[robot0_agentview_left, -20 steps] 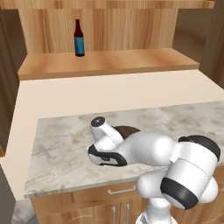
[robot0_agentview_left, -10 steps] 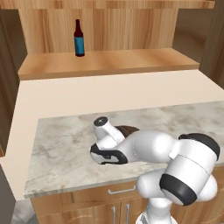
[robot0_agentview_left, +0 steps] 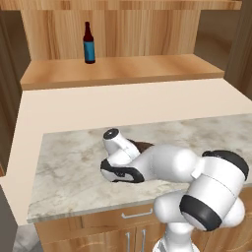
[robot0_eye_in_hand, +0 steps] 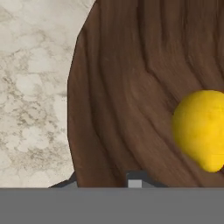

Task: Pick the lemon from the cabinet and place it in the bowl. Then pick the bowl and place it in the sink. Then turn on the sink facuet.

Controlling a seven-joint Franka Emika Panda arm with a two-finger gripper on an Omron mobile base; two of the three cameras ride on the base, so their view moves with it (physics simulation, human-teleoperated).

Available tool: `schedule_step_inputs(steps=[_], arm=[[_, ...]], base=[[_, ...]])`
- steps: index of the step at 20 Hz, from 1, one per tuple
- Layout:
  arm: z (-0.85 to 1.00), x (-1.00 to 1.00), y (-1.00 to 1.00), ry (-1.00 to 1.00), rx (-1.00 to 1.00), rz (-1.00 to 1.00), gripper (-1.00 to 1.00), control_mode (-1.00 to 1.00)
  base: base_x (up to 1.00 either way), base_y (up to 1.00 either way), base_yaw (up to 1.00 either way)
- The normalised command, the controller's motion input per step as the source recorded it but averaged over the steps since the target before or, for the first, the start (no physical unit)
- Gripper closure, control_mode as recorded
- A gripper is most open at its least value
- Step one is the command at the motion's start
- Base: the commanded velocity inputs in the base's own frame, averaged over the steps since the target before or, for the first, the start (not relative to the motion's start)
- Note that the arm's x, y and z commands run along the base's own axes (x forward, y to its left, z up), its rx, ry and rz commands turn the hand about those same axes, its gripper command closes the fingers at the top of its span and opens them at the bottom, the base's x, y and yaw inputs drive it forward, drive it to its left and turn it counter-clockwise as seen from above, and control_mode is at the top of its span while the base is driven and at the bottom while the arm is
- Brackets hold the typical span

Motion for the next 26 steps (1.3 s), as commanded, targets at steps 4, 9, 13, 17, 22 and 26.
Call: schedule_step_inputs(steps=[4,9,13,17,22,26], arm=[[0.36,-0.4,-0.24,-0.03,-0.16,0.24,1.0,-1.0],[0.65,-0.51,-0.29,-0.01,-0.12,0.23,1.0,-1.0],[0.75,-0.54,-0.23,-0.01,-0.15,0.26,1.0,-1.0],[0.93,-0.73,-0.04,-0.01,-0.23,0.33,1.0,-1.0],[1.0,-0.97,0.0,0.0,-0.21,0.37,1.0,-1.0],[1.0,-1.0,0.0,0.0,-0.09,0.31,1.0,-1.0]], base=[[0.0,0.0,0.0],[0.0,0.0,0.0],[0.0,0.0,0.0],[0.0,0.0,0.0],[0.0,0.0,0.0],[0.0,0.0,0.0]])
